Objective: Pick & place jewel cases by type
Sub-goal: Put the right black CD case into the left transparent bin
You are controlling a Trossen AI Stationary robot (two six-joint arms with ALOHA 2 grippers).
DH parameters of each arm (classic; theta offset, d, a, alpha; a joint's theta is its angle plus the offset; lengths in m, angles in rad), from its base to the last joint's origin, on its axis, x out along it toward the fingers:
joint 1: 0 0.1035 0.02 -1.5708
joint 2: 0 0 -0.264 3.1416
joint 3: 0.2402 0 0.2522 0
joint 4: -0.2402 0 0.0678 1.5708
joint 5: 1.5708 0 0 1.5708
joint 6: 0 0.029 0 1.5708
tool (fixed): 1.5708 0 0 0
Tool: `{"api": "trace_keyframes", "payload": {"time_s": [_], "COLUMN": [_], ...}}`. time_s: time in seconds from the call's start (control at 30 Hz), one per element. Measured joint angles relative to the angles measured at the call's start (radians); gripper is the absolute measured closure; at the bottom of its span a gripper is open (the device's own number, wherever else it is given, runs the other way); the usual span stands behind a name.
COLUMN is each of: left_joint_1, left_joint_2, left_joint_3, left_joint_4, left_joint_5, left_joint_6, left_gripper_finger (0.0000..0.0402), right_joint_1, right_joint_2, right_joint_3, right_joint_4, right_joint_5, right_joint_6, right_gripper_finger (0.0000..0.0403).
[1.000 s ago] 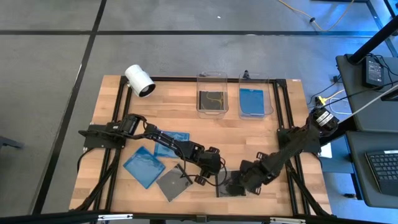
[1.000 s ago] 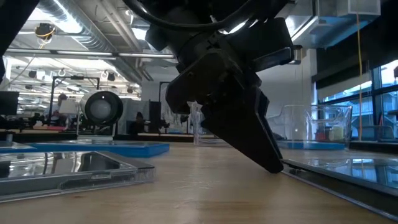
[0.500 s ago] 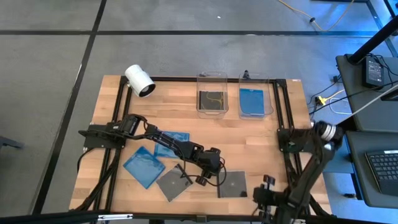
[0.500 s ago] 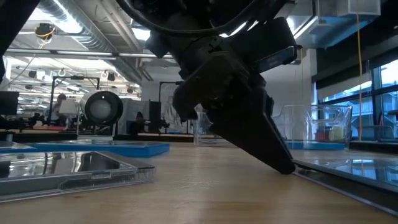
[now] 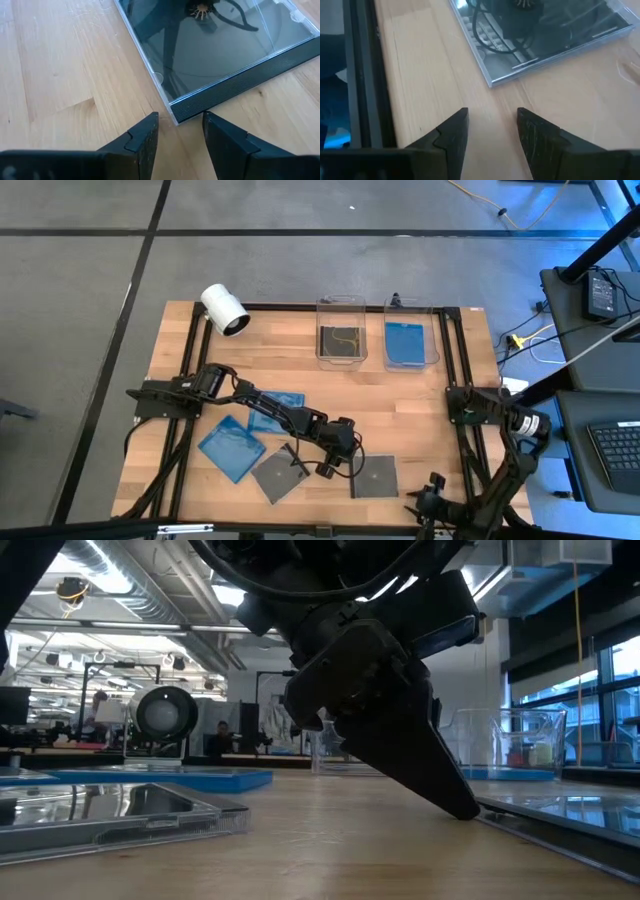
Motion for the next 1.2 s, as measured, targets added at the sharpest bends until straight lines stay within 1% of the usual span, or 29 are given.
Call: {"api": "trace_keyframes", "payload": {"time_s": [0.1, 0.23, 0.4, 0.53, 0.83, 1.07, 1.2], "left_joint_1": [0.0, -0.001, -0.001, -0.001, -0.002, -0.002, -0.002], "left_joint_2": [0.0, 0.0, 0.0, 0.001, 0.002, 0.002, 0.002], "left_joint_3": [0.0, 0.0, 0.0, 0.0, 0.0, 0.0, 0.0], "left_joint_4": [0.0, 0.0, 0.005, 0.008, 0.025, 0.026, 0.026], "left_joint_5": [0.004, 0.009, 0.011, 0.014, 0.016, 0.016, 0.016], "left_joint_6": [0.0, 0.0, 0.007, 0.031, 0.034, 0.032, 0.021], "left_gripper_finger": [0.0251, 0.0253, 0.0263, 0.0272, 0.0294, 0.0297, 0.0299], "right_joint_1": [0.0, 0.0, -0.002, -0.003, -0.004, -0.026, -0.029], "right_joint_2": [0.007, 0.013, 0.01, 0.01, 0.009, 0.001, 0.002], "right_joint_3": [0.001, -0.002, -0.003, -0.003, -0.003, 0.0, 0.0], "right_joint_4": [0.004, 0.025, 0.037, 0.037, 0.054, 0.052, 0.054], "right_joint_5": [0.011, 0.084, 0.106, 0.109, 0.112, 0.034, 0.044], "right_joint_6": [0.0, 0.001, 0.002, 0.002, 0.002, -0.001, 0.0], "right_gripper_finger": [0.0231, 0.0231, 0.0231, 0.0231, 0.0231, 0.0231, 0.0231]}}
